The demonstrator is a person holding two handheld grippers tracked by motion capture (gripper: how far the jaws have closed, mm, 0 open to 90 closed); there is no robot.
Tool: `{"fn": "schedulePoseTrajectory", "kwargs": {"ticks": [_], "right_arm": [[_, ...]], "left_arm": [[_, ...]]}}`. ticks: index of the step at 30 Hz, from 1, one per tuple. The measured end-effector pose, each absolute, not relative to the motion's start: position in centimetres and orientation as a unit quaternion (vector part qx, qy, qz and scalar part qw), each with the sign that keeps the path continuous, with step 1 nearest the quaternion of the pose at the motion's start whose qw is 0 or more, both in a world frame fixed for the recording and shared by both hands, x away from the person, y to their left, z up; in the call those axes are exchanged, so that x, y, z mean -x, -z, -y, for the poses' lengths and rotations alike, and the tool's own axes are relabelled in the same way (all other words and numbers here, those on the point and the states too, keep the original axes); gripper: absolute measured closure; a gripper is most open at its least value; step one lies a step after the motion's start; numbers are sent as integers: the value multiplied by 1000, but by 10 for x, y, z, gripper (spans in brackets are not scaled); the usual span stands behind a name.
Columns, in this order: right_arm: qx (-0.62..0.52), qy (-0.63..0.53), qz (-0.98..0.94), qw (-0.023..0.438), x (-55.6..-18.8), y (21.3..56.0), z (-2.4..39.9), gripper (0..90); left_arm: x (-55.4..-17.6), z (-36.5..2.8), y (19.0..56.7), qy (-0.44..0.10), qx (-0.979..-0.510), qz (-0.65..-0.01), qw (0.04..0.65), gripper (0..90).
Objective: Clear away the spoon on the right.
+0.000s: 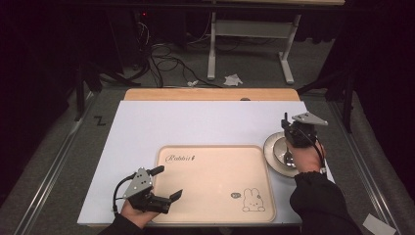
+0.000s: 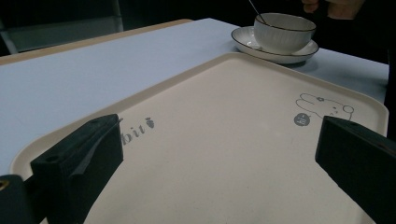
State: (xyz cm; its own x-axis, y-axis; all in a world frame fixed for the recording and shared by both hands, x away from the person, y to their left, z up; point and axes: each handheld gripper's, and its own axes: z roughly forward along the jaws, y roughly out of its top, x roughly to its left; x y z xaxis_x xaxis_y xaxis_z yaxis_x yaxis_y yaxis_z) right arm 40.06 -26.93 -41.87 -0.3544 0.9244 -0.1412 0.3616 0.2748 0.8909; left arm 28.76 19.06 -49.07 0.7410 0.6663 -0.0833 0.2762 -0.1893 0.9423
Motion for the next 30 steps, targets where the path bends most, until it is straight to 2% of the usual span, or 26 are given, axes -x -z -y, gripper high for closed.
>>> {"fn": "schedulePoseTrajectory", "kwargs": {"ticks": [15,18,30], "right_arm": [[-485,-373,-722,324,-456,426,264,900],[-484,-356,-727,332,-466,429,261,900],[-497,-321,-725,352,-473,424,271,900]], "left_arm": [[-288,-193,490,-178,-749,-314,556,17],[-288,-194,490,-177,-748,-315,557,17],[-288,-196,490,-176,-747,-315,559,18]]}}
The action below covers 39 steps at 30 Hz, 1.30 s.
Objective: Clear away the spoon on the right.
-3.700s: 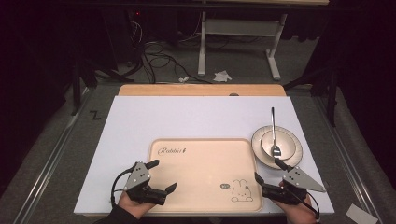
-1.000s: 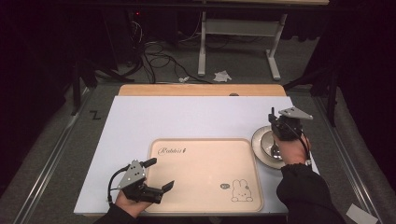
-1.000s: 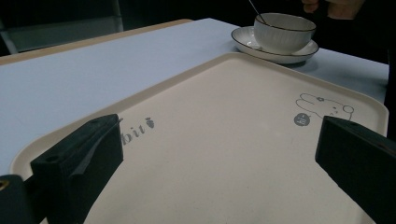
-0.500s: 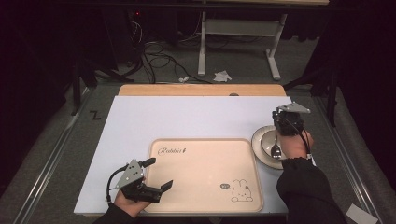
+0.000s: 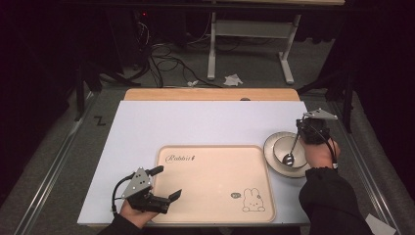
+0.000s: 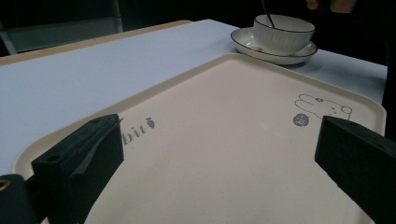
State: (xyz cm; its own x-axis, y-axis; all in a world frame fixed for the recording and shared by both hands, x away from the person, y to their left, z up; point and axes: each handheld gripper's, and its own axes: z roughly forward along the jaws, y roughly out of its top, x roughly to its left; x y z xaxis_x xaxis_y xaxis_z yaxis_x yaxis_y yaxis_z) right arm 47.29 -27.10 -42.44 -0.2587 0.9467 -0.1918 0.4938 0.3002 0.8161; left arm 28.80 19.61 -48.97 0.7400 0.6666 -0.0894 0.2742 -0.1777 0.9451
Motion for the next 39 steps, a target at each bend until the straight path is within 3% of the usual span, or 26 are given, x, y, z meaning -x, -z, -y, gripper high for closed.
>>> {"fn": "schedulePoseTrajectory", "kwargs": {"ticks": [20,39], "right_arm": [[-524,-292,-721,347,-462,425,310,900],[-532,-287,-713,355,-420,433,340,900]], "left_arm": [[-288,-195,490,-175,-748,-312,558,19],[-286,-192,490,-175,-751,-306,558,24]]}}
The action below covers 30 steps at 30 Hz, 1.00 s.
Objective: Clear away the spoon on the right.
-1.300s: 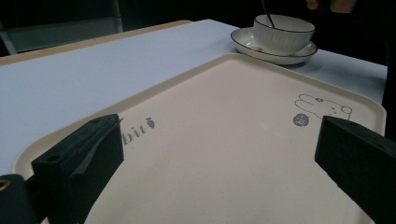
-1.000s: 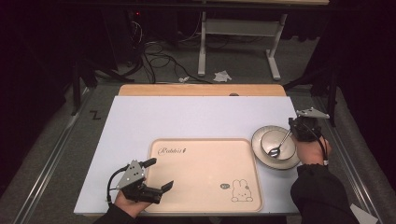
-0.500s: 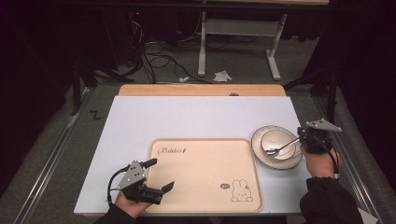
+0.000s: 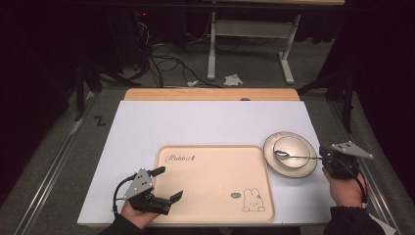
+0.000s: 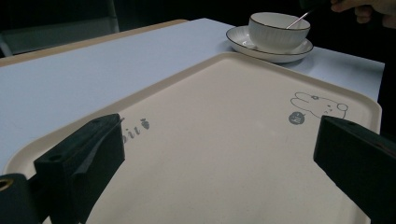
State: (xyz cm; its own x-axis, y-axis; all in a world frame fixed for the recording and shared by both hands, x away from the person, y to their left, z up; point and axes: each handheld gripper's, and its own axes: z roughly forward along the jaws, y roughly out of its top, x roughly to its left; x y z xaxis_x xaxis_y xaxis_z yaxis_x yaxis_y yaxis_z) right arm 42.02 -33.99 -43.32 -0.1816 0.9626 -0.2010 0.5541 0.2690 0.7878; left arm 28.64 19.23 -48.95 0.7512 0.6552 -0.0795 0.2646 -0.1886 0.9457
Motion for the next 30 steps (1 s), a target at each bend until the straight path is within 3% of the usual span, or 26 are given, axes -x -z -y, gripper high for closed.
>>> {"fn": "schedulePoseTrajectory", "kwargs": {"ticks": [20,30], "right_arm": [[-519,-324,-705,357,-354,438,355,900],[-485,-417,-682,355,-317,436,341,900]], "left_arm": [[-286,-191,490,-175,-753,-305,556,26],[-286,-190,491,-176,-754,-304,555,26]]}}
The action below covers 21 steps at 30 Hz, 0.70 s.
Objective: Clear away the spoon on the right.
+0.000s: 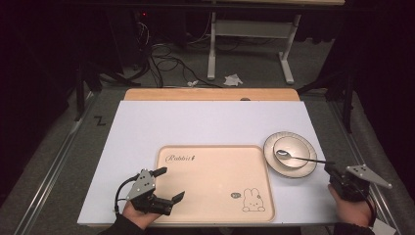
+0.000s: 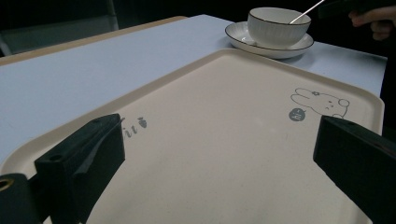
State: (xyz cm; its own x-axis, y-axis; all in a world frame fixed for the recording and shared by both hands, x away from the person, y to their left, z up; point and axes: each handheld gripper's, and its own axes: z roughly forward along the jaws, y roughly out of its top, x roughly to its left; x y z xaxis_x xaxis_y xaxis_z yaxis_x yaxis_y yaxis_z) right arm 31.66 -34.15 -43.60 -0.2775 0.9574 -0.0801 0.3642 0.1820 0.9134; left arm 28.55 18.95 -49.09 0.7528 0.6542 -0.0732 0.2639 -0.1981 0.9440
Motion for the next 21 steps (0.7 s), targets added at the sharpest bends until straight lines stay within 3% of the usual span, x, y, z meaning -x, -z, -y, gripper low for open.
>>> {"fn": "schedulePoseTrajectory", "kwargs": {"ticks": [9,15,21], "right_arm": [[-502,-391,-705,313,-310,468,353,900],[-544,-393,-660,337,-331,473,387,900],[-522,-403,-656,367,-335,464,382,900]], "left_arm": [[-286,-188,491,-177,-757,-300,552,26],[-286,-186,492,-178,-758,-302,551,27],[-286,-186,492,-178,-760,-302,548,28]]}}
